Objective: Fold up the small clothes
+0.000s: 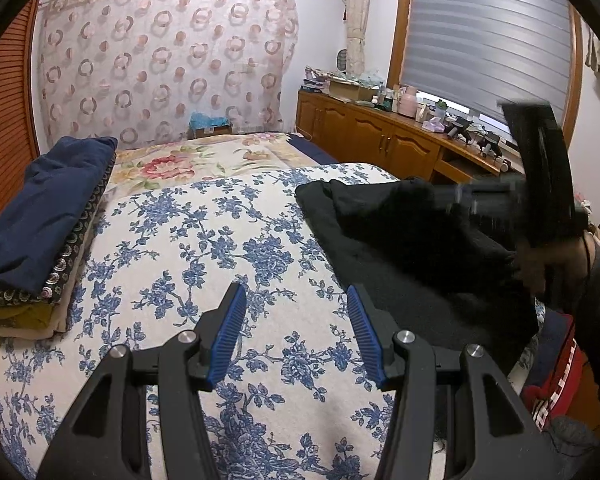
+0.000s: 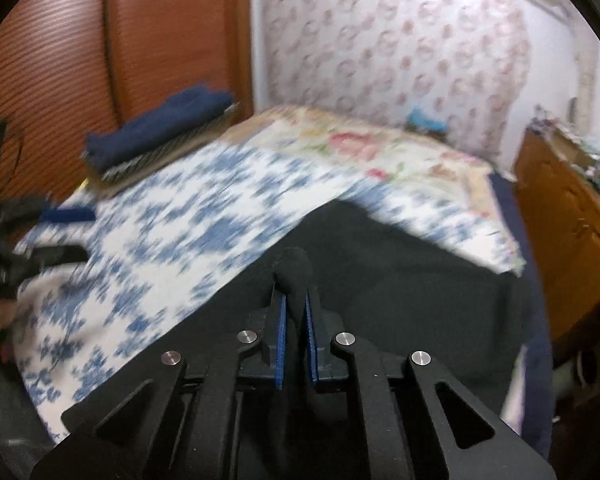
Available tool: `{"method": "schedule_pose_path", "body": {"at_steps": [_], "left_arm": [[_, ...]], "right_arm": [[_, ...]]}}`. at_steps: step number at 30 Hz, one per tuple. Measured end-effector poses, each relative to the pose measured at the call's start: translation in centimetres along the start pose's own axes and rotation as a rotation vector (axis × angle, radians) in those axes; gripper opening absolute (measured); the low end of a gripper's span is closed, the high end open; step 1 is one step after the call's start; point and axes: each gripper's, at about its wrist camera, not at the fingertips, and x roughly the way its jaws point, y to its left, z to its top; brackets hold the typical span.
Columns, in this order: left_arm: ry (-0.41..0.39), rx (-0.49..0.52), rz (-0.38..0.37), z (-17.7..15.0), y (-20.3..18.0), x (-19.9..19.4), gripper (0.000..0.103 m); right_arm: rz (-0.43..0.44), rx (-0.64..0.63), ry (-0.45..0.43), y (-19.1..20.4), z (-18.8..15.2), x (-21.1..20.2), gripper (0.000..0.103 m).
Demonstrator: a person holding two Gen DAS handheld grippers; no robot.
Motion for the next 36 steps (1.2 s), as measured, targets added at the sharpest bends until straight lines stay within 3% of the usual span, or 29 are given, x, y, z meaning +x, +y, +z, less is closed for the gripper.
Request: {"method": "schedule_pose_path", "body": {"at_steps": [8, 12, 15, 16, 18, 19, 20, 23, 30, 36], "left_arm": [[0.015, 0.013, -0.016, -0.3, -0.7, 0.5, 0.052], [0.029, 0.021, -0.025, -0.5, -1.1, 0.8, 0.052], [0.04, 0.025, -0.032, -0.7, -1.3, 1.1, 0.052], [0.044, 0.027, -0.036, -0.8, -1.4, 1.2, 0.052], [0.051, 0.034, -0.042, -0.9, -1.7, 1.4, 0.052], [0.054, 0.037, -0.046, -1.0, -1.8, 1.5, 0.052], [0.057, 0.04, -0.049, -1.0, -2.0, 1.5, 0.052], [0.062, 0.044, -0.064, -1.1, -2.4, 1.7, 0.052], [0.074, 0.065, -0.086, -1.3, -3.7, 2.2, 0.052], [0.092, 0.076, -0.104, -1.8, -4.4, 2.7, 0.052]], "right_arm": [[-0.22, 0.025, -0.02, -8.6, 3.6, -1.1, 0.005], [-0.325, 0.065, 0.031, -12.7, 3.4, 0.5, 0.005], [-0.387, 0.15, 0.125, -15.8, 2.1, 2.7, 0.005], [-0.405, 0.167, 0.143, -16.3, 1.7, 3.0, 0.008], [-0.463, 0.186, 0.154, -17.1, 1.1, 3.1, 0.023], [-0.449, 0.192, 0.149, -17.2, 1.0, 2.7, 0.033], [-0.423, 0.198, 0.141, -17.1, 0.8, 2.2, 0.038], [-0.411, 0.19, 0.121, -15.9, 0.1, -0.1, 0.038], [-0.317, 0.176, 0.082, -9.2, -3.7, -5.8, 0.039], [-0.297, 0.183, 0.116, -4.8, -7.4, -7.0, 0.04]]}}
